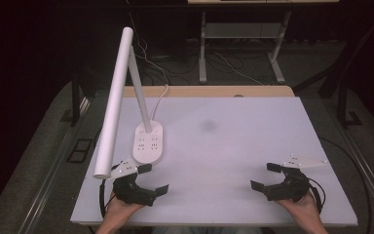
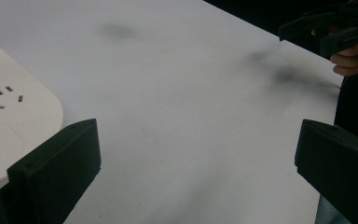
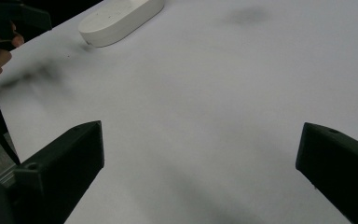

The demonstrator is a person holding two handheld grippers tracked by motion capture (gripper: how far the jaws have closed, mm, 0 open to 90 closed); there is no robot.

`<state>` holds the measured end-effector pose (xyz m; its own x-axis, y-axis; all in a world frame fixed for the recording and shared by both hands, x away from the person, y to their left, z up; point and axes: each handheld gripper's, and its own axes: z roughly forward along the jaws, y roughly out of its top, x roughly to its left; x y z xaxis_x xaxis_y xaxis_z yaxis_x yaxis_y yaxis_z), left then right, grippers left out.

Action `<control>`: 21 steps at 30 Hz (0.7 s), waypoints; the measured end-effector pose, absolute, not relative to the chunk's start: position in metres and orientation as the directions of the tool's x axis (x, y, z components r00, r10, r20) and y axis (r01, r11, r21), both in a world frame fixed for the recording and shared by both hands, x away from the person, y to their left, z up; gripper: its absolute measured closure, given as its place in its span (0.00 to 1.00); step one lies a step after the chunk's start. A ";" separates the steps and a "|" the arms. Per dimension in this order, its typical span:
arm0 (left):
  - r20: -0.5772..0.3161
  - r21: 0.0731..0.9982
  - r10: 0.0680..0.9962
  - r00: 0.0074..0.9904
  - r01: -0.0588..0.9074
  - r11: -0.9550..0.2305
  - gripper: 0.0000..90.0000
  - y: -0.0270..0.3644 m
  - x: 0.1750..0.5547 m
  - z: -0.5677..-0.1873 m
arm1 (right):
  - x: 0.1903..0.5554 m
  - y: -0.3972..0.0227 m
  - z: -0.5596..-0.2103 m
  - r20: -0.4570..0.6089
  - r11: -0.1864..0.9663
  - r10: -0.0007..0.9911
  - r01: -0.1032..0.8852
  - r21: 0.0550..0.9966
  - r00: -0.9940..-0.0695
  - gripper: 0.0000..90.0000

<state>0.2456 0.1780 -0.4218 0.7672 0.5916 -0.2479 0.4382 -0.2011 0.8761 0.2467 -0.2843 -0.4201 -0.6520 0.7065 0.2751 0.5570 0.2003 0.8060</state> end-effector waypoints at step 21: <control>-0.273 0.870 0.578 0.769 0.454 -0.193 0.00 0.179 0.245 -0.418 | 0.243 -0.285 -0.417 0.259 0.207 0.701 0.538 0.817 -0.664 0.00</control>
<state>0.2447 0.1786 -0.4184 0.7688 0.5783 -0.2729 0.4539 -0.1929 0.8699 0.2432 -0.2849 -0.4169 -0.6643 0.7011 0.2593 0.5375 0.2070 0.8174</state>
